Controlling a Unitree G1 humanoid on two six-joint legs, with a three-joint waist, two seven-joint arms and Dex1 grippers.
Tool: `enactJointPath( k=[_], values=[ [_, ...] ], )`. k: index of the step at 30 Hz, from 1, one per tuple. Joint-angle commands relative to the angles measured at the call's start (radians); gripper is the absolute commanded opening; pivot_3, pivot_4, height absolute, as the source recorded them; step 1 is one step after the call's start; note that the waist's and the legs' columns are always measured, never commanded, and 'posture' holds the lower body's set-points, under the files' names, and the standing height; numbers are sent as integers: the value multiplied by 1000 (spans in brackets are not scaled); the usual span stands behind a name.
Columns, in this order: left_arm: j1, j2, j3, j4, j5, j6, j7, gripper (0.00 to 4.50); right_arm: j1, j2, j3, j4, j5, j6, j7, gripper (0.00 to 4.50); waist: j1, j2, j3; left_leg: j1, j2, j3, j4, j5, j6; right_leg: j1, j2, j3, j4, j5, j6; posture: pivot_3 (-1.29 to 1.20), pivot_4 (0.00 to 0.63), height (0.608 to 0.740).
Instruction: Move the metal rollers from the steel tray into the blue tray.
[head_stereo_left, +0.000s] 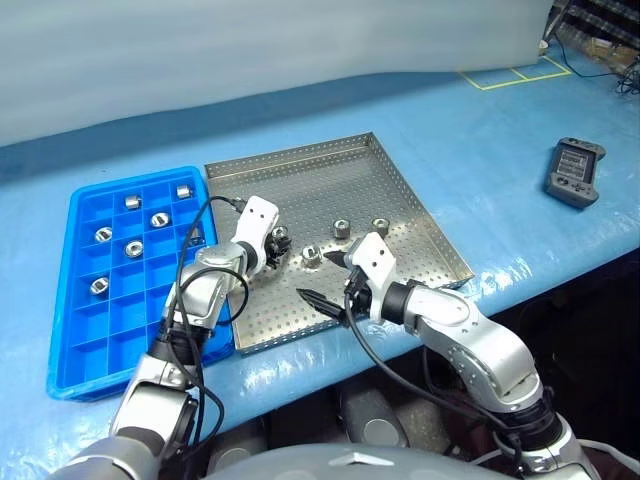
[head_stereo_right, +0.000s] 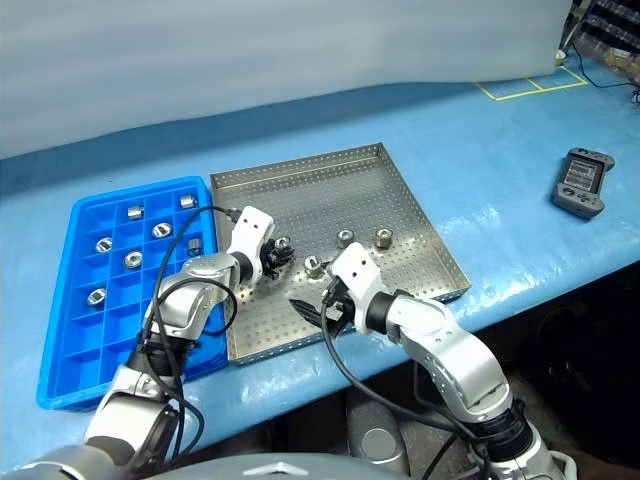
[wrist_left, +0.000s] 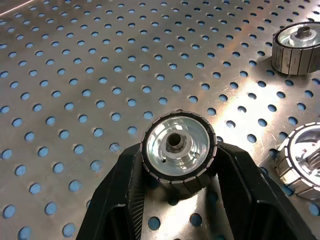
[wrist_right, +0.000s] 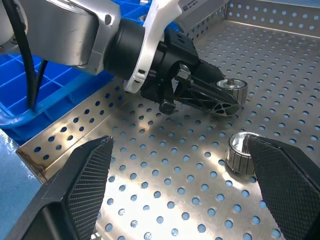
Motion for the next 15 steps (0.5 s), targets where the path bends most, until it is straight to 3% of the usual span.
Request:
enactJointPath(
  k=[1,9,15],
  values=[
    [24,-48,109,-153,-48,-70,55,1805,-18,6,5,-15,-1,-13,13,4500,3,0,0,0,0,0,0,0,0,0,0,0,0,0,0,-150,150,740],
    [142,-131,261,-382,-15,-240,241,1805,-51,18,36,0,-1,-21,46,4500,18,0,0,0,0,0,0,0,0,0,0,0,0,0,0,-114,150,740],
    [289,-128,307,-498,87,-269,381,1805,-88,33,68,21,-2,-33,84,4500,45,-1,0,1,0,0,0,0,0,1,0,0,0,0,0,-70,150,740]
  ],
)
